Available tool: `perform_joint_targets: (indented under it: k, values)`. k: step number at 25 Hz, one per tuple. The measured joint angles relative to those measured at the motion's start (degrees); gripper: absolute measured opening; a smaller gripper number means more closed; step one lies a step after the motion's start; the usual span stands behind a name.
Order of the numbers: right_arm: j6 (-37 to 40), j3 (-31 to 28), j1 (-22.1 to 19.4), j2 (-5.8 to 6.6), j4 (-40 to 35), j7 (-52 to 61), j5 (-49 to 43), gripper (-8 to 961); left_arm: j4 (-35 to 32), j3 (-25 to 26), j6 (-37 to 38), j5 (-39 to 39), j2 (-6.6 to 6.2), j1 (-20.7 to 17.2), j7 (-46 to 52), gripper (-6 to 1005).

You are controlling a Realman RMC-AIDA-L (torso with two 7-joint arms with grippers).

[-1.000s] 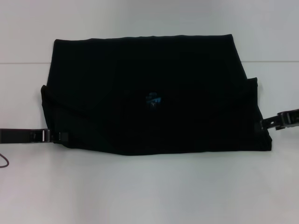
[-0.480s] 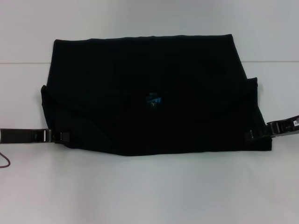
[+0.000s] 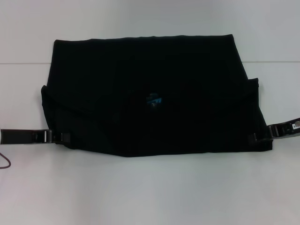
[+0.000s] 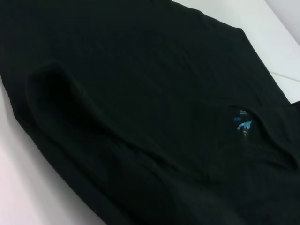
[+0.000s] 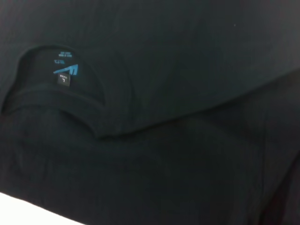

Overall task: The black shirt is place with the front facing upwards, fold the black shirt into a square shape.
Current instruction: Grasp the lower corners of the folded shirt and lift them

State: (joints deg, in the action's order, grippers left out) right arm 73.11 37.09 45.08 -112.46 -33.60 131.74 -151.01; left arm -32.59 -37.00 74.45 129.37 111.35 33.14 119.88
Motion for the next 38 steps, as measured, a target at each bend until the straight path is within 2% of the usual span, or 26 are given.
perform_joint_targets:
  k: [15, 22, 27, 33, 38]
  values:
    - [0.67, 0.0, 0.0, 0.46, -0.1, 0.07, -0.06, 15, -0.11, 0.0, 0.52, 0.0, 0.0, 0.0, 0.02, 20]
    - [2.15, 0.0, 0.01, 1.23, -0.35, 0.04, 0.15, 5, -0.22, 0.0, 1.48, 0.0, -0.2, 0.14, 0.38, 19]
    - [6.0, -0.01, 0.01, 2.84, -0.54, -0.07, 0.1, -1, -0.14, 0.57, 4.38, 0.02, -0.84, 0.34, 0.65, 19]
    - [14.76, 0.0, -1.03, 5.27, -0.62, -2.24, -0.18, 0, -0.03, 0.84, 13.34, 0.53, -2.24, 0.6, 3.78, 19]
    - [23.41, 0.0, -3.08, 6.23, -0.72, -6.16, -0.39, 0, -0.32, 0.68, 21.3, 2.79, -3.04, 0.59, 8.1, 19]
